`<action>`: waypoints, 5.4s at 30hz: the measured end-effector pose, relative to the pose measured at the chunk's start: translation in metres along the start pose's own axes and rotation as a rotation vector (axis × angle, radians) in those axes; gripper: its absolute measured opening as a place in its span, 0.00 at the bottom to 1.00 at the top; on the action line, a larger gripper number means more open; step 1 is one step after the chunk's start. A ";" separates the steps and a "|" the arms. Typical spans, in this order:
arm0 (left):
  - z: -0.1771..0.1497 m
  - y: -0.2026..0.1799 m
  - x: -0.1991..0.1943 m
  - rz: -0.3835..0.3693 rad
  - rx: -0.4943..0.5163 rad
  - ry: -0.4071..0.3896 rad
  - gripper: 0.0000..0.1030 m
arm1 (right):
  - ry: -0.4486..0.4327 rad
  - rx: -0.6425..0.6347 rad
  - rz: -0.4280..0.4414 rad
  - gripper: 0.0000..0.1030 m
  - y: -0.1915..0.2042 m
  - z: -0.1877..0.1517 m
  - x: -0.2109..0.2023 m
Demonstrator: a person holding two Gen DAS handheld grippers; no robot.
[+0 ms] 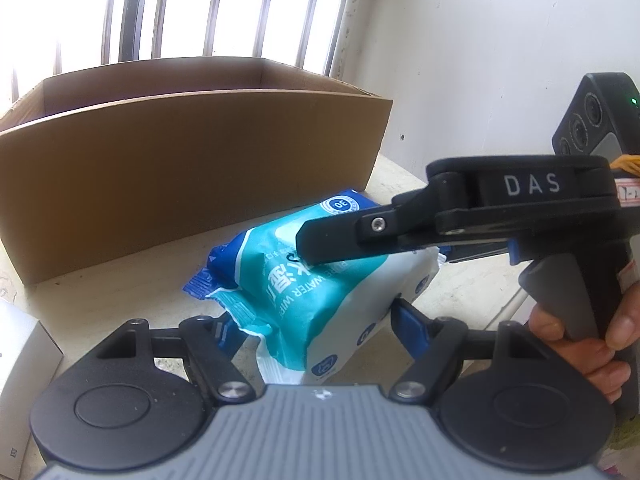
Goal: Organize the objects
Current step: 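Lift the wipes pack and carry it over the cardboard box with the right gripper, then lower the wipes pack into the box and open the right gripper, then move the right gripper to the white rectangular box on the table, then position the right gripper fingers around the white box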
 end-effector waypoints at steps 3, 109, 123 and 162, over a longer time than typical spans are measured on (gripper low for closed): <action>0.001 -0.001 -0.001 -0.001 0.000 -0.003 0.74 | -0.004 -0.007 -0.003 0.82 0.003 0.001 -0.003; -0.005 0.133 -0.113 0.241 -0.455 -0.060 0.96 | 0.376 -0.281 0.322 0.99 0.154 0.026 0.124; -0.013 0.127 -0.087 0.151 -0.438 -0.009 0.96 | 0.487 -0.288 0.308 0.99 0.168 0.006 0.149; 0.038 0.052 -0.005 -0.012 -0.178 0.064 0.99 | 0.267 0.012 0.198 1.00 0.038 0.020 0.059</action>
Point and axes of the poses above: each gripper's, at about its wrist camera, not at the fingertips, and x roughly the way its jaws point, y to its left, z to its top, the point moved 8 cm from there along x, roughly the way its jaws point, and after that the axes turned 6 degrees about y, right-handed, at the moved point
